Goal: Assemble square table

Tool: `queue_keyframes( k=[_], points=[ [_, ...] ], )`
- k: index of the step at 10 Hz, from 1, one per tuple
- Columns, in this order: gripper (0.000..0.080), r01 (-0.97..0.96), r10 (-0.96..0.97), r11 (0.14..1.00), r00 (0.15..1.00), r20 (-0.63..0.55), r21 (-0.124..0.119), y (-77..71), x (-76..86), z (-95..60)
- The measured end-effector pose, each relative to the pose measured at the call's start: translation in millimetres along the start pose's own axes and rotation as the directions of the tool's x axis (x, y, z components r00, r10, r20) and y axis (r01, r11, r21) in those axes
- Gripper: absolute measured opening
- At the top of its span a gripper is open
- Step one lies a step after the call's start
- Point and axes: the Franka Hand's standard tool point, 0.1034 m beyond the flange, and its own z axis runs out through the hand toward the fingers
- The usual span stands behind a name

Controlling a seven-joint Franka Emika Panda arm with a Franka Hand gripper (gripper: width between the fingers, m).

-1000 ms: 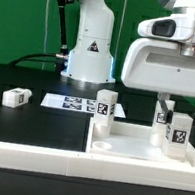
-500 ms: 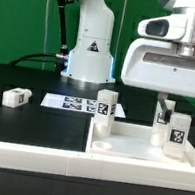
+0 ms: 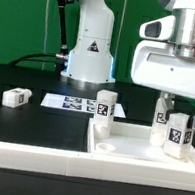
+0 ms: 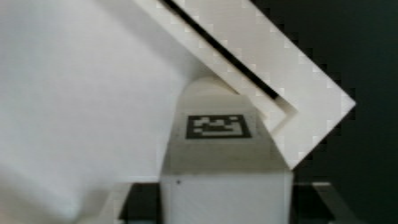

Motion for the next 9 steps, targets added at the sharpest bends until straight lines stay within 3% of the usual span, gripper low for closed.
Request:
queue_keyframes(
  k=[6, 8, 9],
  points=[
    [0.0291, -0.441, 0.441, 0.897, 0.897, 0.03, 0.007, 1.4, 4.3, 0.6],
    [0.0515, -0.448, 0.448, 0.894, 0.893, 0.03, 0.006, 1.1, 3.5, 0.7],
    [0.0515, -0.381, 0.381, 0.925, 0.924, 0.023, 0.0, 0.9, 0.1, 1.3]
  ],
)
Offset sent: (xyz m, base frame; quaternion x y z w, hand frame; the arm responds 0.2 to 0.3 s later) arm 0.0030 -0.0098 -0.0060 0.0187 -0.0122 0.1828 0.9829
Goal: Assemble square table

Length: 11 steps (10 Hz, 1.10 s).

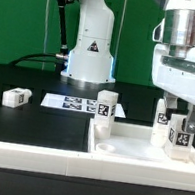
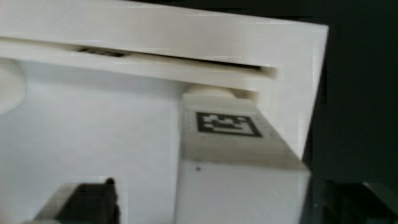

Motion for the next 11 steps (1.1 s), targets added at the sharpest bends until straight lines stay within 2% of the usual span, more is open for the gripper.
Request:
queue_keyframes(
  k=[1, 2, 5, 7, 10, 11],
  points=[
    [0.0621, 0.073, -0.073, 0.997, 0.997, -0.002, 0.0, -0.5, -5.1, 0.0],
    [0.064, 0.212, -0.212, 0.977, 0.977, -0.014, 0.002, -1.9, -8.7, -0.4],
    [0.0648, 0.487, -0.487, 0.873, 0.873, -0.027, 0.013, -5.4, -13.6, -1.0],
    [0.0648, 0.605, -0.604, 0.796, 0.796, -0.031, 0.009, -5.6, -11.9, -1.2],
    [0.0648, 0.76, -0.759, 0.65, 0.65, -0.032, 0.002, -5.6, -11.3, -1.1],
    [0.0648, 0.839, -0.839, 0.544, 0.543, -0.04, -0.01, -6.4, -10.5, -1.6]
  ],
)
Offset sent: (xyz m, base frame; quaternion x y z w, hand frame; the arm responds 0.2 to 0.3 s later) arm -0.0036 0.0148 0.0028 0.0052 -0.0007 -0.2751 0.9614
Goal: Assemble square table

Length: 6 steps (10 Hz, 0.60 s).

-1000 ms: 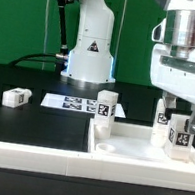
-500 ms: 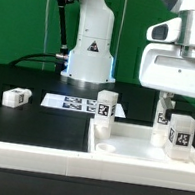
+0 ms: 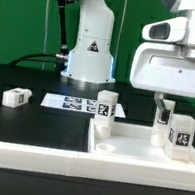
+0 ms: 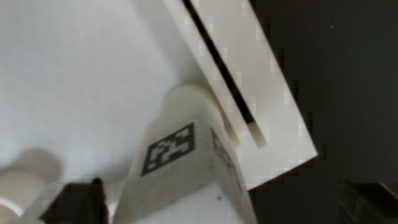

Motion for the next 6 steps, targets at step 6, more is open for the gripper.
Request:
queue_keyframes(
  k=[6],
  points=[
    [0.0648, 0.453, -0.453, 0.891, 0.891, -0.015, -0.02, 9.4, 9.7, -1.7]
  ],
)
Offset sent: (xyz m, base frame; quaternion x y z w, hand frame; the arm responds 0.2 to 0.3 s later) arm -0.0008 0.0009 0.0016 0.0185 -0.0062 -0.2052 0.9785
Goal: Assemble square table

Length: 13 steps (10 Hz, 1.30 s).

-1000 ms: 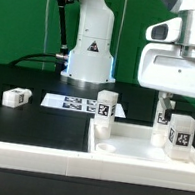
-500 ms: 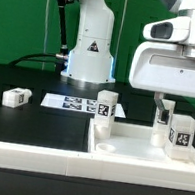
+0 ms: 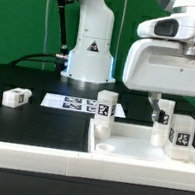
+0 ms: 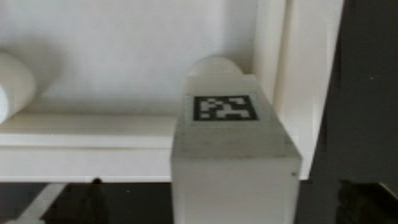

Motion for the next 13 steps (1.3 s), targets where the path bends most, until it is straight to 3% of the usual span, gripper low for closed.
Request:
queue_keyframes(
  k=[1, 2, 3, 4, 5, 7, 10, 13],
  points=[
    [0.0648, -0.002, 0.002, 1.0, 1.0, 0.001, -0.001, -0.2, -0.2, 0.3],
    [0.0558, -0.003, 0.003, 1.0, 1.0, 0.0, -0.002, 0.5, -0.1, 0.2],
    [0.0558, -0.004, 0.004, 1.0, 1.0, 0.0, -0.002, 0.7, 0.0, 0.2],
    [0.0356, -0.006, 0.006, 1.0, 1.0, 0.0, -0.002, 0.9, 0.0, 0.2],
    [0.0291, -0.042, 0.042, 0.999, 0.999, 0.0, -0.002, 0.9, 0.0, 0.2],
    [0.0291, -0.093, 0.093, 0.996, 0.996, 0.0, -0.001, 1.0, 0.0, 0.2],
    [0.0291, -0.364, 0.364, 0.931, 0.931, 0.008, -0.001, 2.0, -1.1, 0.4],
    [0.0291, -0.695, 0.695, 0.719, 0.718, 0.03, -0.013, 3.0, -4.1, 0.5]
  ],
)
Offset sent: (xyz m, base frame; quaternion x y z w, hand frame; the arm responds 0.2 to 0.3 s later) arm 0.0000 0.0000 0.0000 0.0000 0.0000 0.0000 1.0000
